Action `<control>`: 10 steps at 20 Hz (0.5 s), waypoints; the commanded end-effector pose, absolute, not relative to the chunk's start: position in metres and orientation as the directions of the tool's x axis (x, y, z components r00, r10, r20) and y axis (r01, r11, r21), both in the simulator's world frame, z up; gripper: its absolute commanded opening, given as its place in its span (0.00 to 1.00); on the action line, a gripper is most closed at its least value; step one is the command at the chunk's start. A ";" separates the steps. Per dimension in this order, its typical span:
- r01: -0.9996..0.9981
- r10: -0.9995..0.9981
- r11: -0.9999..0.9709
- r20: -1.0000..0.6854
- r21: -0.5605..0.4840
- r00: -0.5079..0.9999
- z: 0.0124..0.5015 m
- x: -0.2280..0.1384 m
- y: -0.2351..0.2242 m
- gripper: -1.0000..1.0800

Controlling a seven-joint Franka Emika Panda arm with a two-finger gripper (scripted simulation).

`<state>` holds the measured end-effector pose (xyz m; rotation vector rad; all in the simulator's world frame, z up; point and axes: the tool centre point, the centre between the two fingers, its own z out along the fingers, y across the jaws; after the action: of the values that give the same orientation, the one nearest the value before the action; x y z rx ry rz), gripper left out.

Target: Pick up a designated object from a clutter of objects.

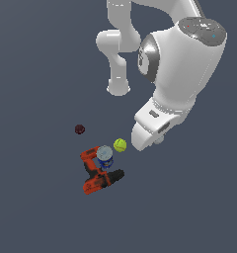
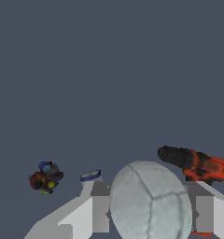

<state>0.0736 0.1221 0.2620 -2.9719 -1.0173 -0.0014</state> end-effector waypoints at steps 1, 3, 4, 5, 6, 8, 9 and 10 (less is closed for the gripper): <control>0.613 0.613 -0.790 0.000 -0.001 0.790 0.289 0.076 0.124 0.00; 0.613 0.613 -0.790 0.000 -0.001 0.790 0.310 0.078 0.125 0.00; 0.613 0.613 -0.790 0.000 -0.001 0.790 0.321 0.079 0.126 0.00; 0.613 0.613 -0.790 0.000 -0.001 0.790 0.331 0.080 0.127 0.00; 0.613 0.613 -0.790 0.000 -0.001 0.790 0.341 0.082 0.127 0.00; 0.612 0.612 -0.791 0.000 -0.001 0.791 0.360 0.084 0.128 0.00; 0.612 0.612 -0.791 0.000 -0.001 0.791 0.369 0.085 0.129 0.00; 0.612 0.612 -0.791 0.000 -0.001 0.791 0.377 0.086 0.130 0.00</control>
<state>0.0852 0.1288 0.3637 -2.9720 -1.0167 -0.0020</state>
